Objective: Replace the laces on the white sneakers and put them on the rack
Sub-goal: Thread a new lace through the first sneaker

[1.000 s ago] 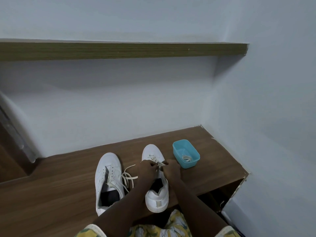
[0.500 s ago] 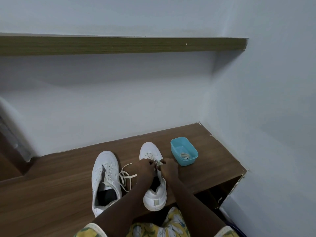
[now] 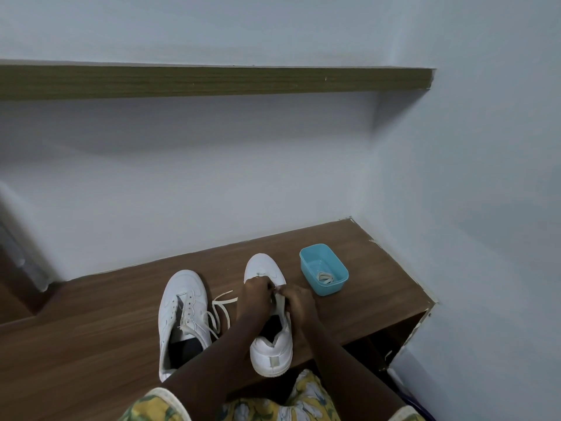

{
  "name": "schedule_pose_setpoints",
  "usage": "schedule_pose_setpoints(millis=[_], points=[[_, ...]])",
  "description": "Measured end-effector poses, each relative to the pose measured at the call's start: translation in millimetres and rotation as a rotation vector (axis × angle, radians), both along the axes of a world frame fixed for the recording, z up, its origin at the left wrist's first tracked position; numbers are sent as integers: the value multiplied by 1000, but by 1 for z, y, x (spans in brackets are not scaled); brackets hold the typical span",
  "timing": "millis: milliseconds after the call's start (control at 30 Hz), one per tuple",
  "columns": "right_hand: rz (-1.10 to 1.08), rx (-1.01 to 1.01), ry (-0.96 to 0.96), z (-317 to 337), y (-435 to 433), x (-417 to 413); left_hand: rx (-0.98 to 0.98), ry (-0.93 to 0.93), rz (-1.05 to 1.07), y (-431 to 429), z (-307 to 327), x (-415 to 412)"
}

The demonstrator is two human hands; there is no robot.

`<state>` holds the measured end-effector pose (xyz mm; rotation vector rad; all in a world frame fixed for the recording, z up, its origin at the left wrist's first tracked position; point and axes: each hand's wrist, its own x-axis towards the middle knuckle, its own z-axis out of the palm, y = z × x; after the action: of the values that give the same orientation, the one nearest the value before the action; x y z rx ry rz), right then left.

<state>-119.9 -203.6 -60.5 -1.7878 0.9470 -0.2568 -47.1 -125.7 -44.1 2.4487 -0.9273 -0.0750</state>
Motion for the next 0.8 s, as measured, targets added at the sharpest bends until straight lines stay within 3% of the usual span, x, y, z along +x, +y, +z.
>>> schedule_pose_setpoints(millis=[100, 333, 567, 667, 800], points=[[-164, 268, -104, -1, -3, 6, -11, -7, 7, 2, 0, 0], [-297, 584, -176, 10, -3, 20, -73, 48, -47, 7, -2, 4], [-465, 691, -313, 14, -10, 12, -32, -65, -82, 17, -3, 10], [-602, 593, -328, 11, -16, 6, -18, -95, -53, 25, -2, 14], [-536, 505, -403, 10, -14, -16, -26, -156, -61, 36, -3, 16]])
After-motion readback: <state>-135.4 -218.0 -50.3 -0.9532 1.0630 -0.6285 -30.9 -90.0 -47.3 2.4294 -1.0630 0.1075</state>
